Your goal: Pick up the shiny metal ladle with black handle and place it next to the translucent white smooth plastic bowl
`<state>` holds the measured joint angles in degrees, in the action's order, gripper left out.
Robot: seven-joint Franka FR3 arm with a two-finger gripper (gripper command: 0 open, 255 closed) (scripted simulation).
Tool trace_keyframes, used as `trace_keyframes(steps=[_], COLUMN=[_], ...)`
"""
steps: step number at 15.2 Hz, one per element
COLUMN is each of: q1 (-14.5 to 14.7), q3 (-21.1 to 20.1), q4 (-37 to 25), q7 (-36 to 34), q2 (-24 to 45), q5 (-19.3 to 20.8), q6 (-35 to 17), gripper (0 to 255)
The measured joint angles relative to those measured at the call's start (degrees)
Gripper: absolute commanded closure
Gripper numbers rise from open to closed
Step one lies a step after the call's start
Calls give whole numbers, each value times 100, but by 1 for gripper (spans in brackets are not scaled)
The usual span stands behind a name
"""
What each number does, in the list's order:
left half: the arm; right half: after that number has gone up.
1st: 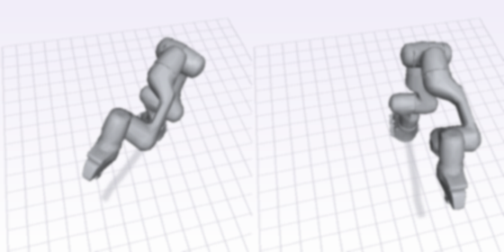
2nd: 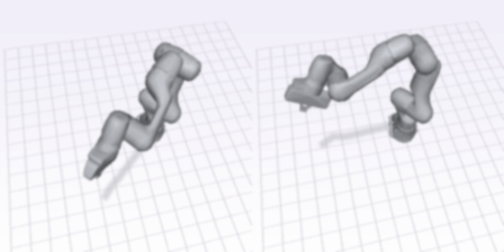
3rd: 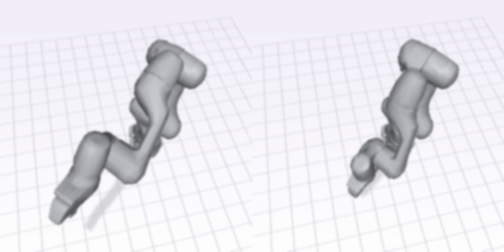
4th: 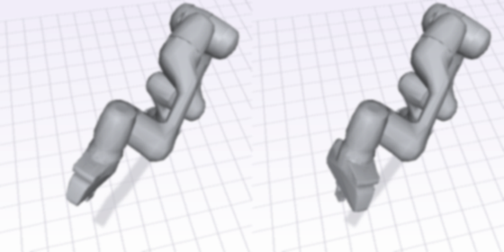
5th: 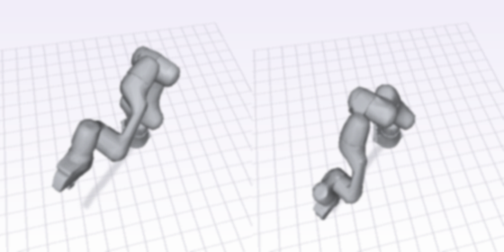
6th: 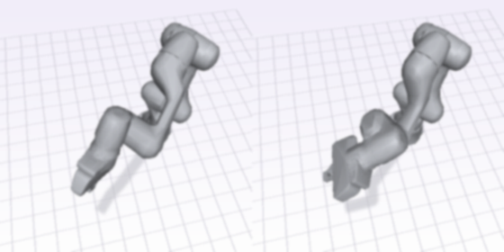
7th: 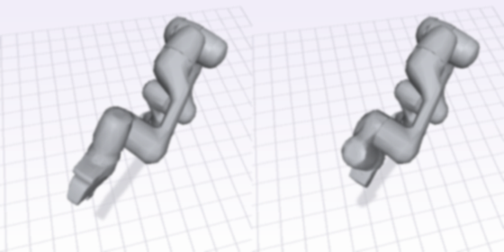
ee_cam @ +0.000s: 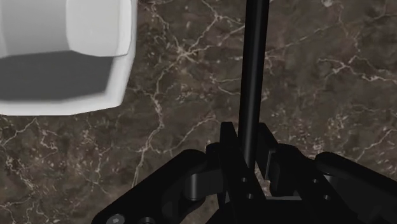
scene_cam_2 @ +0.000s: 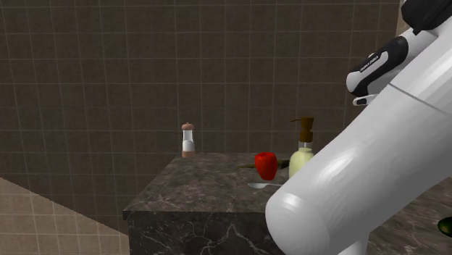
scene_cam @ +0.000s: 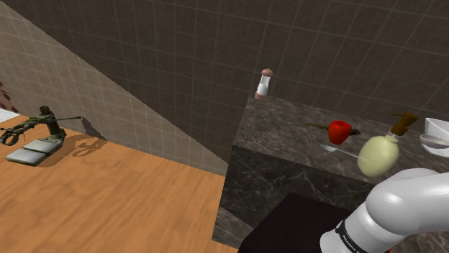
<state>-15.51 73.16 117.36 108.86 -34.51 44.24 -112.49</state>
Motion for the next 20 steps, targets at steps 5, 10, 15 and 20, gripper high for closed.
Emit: trace_keyframes(steps=[5,10,15,20], q1=[72,191,393,562], q3=[251,554,922,1248], q4=[271,509,679,845], q7=[-113,-226,-338,-455], q2=[6,27,61,79], q5=[144,298,452,618], q6=[-338,-680,-1003,-1291], gripper=[255,255,255,255])
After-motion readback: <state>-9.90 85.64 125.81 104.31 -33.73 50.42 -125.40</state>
